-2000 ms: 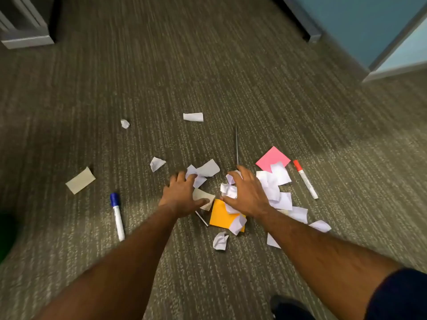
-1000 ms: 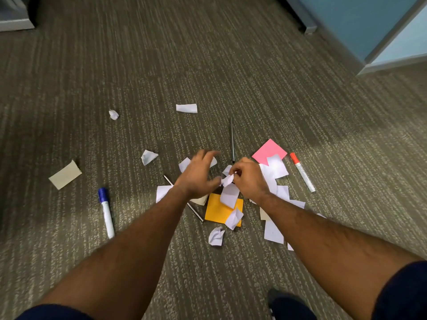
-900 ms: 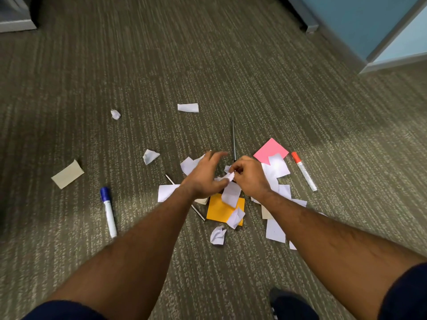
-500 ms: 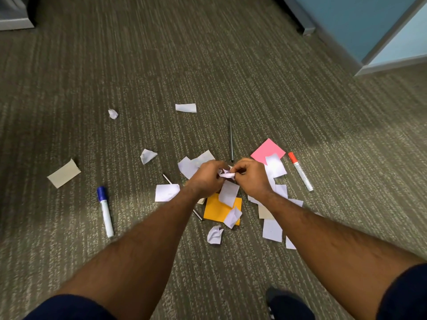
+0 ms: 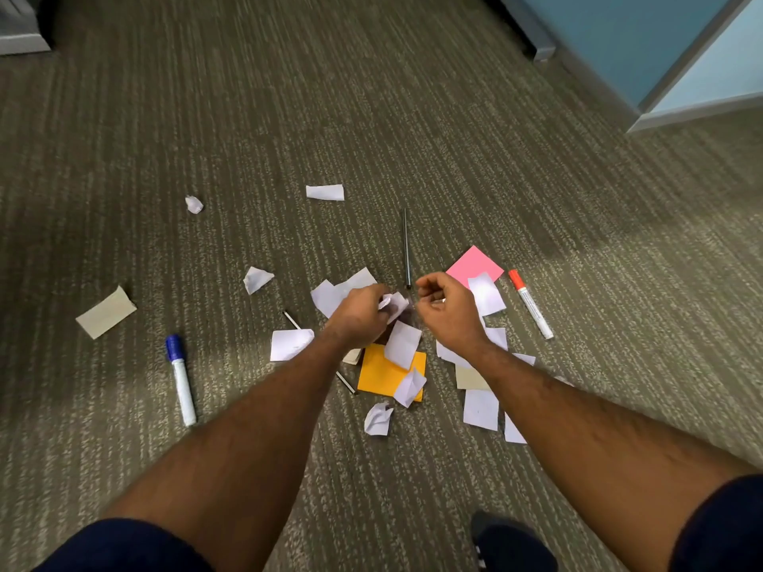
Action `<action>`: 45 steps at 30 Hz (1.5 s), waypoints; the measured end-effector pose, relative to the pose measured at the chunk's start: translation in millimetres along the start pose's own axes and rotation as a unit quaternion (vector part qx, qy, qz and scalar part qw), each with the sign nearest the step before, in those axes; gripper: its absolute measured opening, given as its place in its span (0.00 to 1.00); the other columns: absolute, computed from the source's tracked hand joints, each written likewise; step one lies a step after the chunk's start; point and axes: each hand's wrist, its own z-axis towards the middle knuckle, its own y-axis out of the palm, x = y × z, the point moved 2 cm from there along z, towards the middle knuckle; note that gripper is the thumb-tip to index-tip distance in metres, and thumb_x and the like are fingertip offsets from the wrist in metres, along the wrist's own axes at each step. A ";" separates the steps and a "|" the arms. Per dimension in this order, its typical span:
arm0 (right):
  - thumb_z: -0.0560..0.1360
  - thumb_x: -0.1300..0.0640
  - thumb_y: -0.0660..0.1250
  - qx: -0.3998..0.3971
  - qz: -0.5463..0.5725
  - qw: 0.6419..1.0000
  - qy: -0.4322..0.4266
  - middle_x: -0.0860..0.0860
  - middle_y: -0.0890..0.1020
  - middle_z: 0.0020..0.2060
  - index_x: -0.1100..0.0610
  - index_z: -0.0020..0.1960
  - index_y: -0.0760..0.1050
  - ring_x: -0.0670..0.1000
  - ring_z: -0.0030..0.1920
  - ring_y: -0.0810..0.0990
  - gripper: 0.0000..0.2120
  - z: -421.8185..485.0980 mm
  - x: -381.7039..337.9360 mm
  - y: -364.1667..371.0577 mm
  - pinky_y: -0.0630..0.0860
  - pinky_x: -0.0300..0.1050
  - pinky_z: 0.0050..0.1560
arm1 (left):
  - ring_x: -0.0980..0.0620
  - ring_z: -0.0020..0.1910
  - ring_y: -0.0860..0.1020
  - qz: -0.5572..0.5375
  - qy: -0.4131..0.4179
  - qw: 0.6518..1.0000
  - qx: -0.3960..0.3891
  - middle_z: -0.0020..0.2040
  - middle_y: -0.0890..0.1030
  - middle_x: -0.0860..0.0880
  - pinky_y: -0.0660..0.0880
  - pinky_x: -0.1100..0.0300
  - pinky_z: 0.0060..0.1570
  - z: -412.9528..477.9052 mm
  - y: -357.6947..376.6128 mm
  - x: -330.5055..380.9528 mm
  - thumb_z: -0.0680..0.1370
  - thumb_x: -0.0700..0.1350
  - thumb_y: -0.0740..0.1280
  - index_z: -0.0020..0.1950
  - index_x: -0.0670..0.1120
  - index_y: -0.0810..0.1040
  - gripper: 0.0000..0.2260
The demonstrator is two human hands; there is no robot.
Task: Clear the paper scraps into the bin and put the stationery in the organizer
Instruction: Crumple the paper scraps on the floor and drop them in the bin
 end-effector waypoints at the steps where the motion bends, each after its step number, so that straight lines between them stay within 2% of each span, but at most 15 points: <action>1: 0.70 0.65 0.65 -0.005 -0.005 1.000 0.000 0.52 0.78 0.44 0.58 0.54 0.76 0.46 0.40 0.76 0.13 -0.2 1.5 -0.9 0.76 0.39 0.41 | 0.40 0.51 0.77 0.000 0.002 1.000 0.004 0.51 0.81 0.40 0.69 0.54 0.42 -0.3 -2.4 -3.1 0.78 0.44 0.63 0.54 0.42 0.76 0.08; 5: 0.70 0.62 0.69 -0.078 -0.061 0.995 0.015 0.53 0.74 0.46 0.59 0.59 0.72 0.51 0.42 0.72 0.19 -2.7 8.8 2.8 0.74 0.51 0.44 | 0.38 0.51 0.77 -0.059 -0.012 0.998 0.031 0.51 0.80 0.37 0.71 0.50 0.47 -5.3 -15.3 -12.6 0.80 0.40 0.59 0.57 0.38 0.74 0.09; 9: 0.66 0.47 0.76 -0.167 -0.175 0.970 -0.004 0.53 0.74 0.54 0.56 0.66 0.68 0.50 0.49 0.74 0.34 -10.2 12.0 15.6 0.73 0.45 0.48 | 0.39 0.55 0.79 -0.151 -0.080 0.983 0.064 0.56 0.80 0.38 0.77 0.48 0.54 -10.3 -35.5 -19.8 0.78 0.43 0.59 0.61 0.39 0.76 0.15; 11: 0.63 0.42 0.77 -0.164 -0.212 0.963 -0.002 0.53 0.74 0.57 0.55 0.67 0.67 0.52 0.54 0.75 0.39 -11.3 10.7 19.6 0.76 0.50 0.53 | 0.38 0.52 0.80 -0.235 -0.122 0.962 0.065 0.53 0.80 0.37 0.80 0.39 0.48 -15.1 -43.5 -23.5 0.77 0.48 0.61 0.57 0.40 0.76 0.14; 14: 0.61 0.39 0.77 -0.167 -0.247 0.954 0.009 0.54 0.74 0.60 0.55 0.67 0.67 0.54 0.57 0.76 0.41 -10.1 9.5 23.7 0.76 0.54 0.56 | 0.46 0.44 0.80 -0.304 -0.165 0.935 0.072 0.44 0.77 0.43 0.83 0.46 0.38 -23.4 -55.0 -28.8 0.70 0.58 0.73 0.47 0.41 0.73 0.21; 17: 0.63 0.46 0.79 -0.175 -0.248 0.953 0.010 0.54 0.77 0.56 0.57 0.63 0.71 0.54 0.55 0.77 0.34 -9.8 10.2 26.6 0.76 0.51 0.54 | 0.49 0.39 0.80 -0.296 -0.162 0.937 0.092 0.41 0.78 0.44 0.81 0.56 0.30 -27.1 -60.0 -32.9 0.66 0.48 0.79 0.46 0.41 0.74 0.20; 20: 0.66 0.57 0.78 -0.175 -0.173 0.968 0.043 0.51 0.78 0.43 0.58 0.53 0.77 0.51 0.44 0.76 0.18 -10.2 11.7 29.1 0.73 0.45 0.44 | 0.44 0.37 0.80 -0.239 -0.169 0.946 0.138 0.41 0.76 0.41 0.76 0.62 0.24 -27.3 -64.0 -39.7 0.71 0.37 0.71 0.45 0.40 0.72 0.08; 23: 0.69 0.60 0.74 -0.158 -0.155 0.974 0.057 0.51 0.79 0.37 0.59 0.43 0.79 0.50 0.40 0.76 0.04 -5.3 9.0 28.8 0.69 0.42 0.40 | 0.46 0.33 0.79 -0.187 -0.177 0.951 0.173 0.38 0.78 0.41 0.73 0.62 0.26 -27.5 -70.2 -47.6 0.72 0.38 0.67 0.45 0.40 0.73 0.04; 26: 0.71 0.62 0.71 -0.138 -0.101 0.984 0.048 0.54 0.78 0.36 0.59 0.40 0.76 0.51 0.38 0.75 0.04 3.8 0.8 27.9 0.69 0.43 0.40 | 0.48 0.31 0.79 -0.206 -0.191 0.946 0.160 0.38 0.79 0.42 0.73 0.63 0.24 -24.7 -71.0 -55.4 0.74 0.37 0.65 0.49 0.40 0.75 0.05; 29: 0.73 0.64 0.68 -0.106 -0.034 0.991 0.077 0.58 0.80 0.40 0.59 0.41 0.72 0.55 0.42 0.78 0.05 17.3 -8.7 29.0 0.73 0.49 0.44 | 0.48 0.33 0.79 -0.275 -0.194 0.930 0.148 0.41 0.79 0.41 0.75 0.60 0.28 -21.6 -66.8 -59.4 0.77 0.35 0.64 0.45 0.45 0.75 0.05; 32: 0.73 0.66 0.65 -0.090 0.000 0.990 0.105 0.62 0.82 0.45 0.59 0.42 0.72 0.61 0.50 0.80 0.04 32.7 -19.2 36.4 0.75 0.57 0.52 | 0.48 0.38 0.77 -0.188 -0.162 0.955 0.164 0.41 0.80 0.47 0.70 0.60 0.35 -19.6 -65.3 -65.0 0.77 0.43 0.68 0.48 0.46 0.76 0.03; 36: 0.73 0.59 0.63 -0.057 -0.043 0.991 0.110 0.55 0.81 0.37 0.58 0.40 0.76 0.54 0.37 0.77 0.05 46.0 -27.9 48.7 0.68 0.46 0.35 | 0.48 0.41 0.77 -0.123 -0.144 0.967 0.168 0.40 0.79 0.48 0.70 0.58 0.37 -20.8 -61.4 -73.9 0.70 0.52 0.76 0.47 0.43 0.77 0.15; 38: 0.71 0.51 0.66 -0.053 -0.086 0.991 0.091 0.51 0.80 0.38 0.55 0.43 0.77 0.50 0.37 0.76 0.07 50.3 -27.5 53.4 0.67 0.41 0.32 | 0.46 0.46 0.78 -0.078 -0.147 0.974 0.155 0.46 0.81 0.46 0.74 0.55 0.43 -20.9 -59.2 -77.4 0.67 0.55 0.77 0.54 0.44 0.76 0.23; 42: 0.63 0.37 0.74 -0.157 -0.179 0.970 0.051 0.52 0.78 0.57 0.52 0.63 0.71 0.53 0.53 0.79 0.34 56.4 -22.1 65.8 0.77 0.48 0.53 | 0.41 0.62 0.74 -0.004 -0.129 0.986 0.109 0.64 0.74 0.40 0.74 0.51 0.57 -17.6 -52.7 -77.9 0.62 0.60 0.79 0.69 0.43 0.67 0.42; 45: 0.60 0.36 0.75 -0.173 -0.215 0.960 0.052 0.56 0.72 0.64 0.51 0.69 0.64 0.57 0.59 0.77 0.43 60.4 -17.9 73.2 0.75 0.48 0.56 | 0.38 0.64 0.72 0.037 -0.140 0.986 0.078 0.67 0.68 0.37 0.73 0.49 0.60 -9.2 -50.7 -75.3 0.59 0.64 0.78 0.71 0.45 0.64 0.48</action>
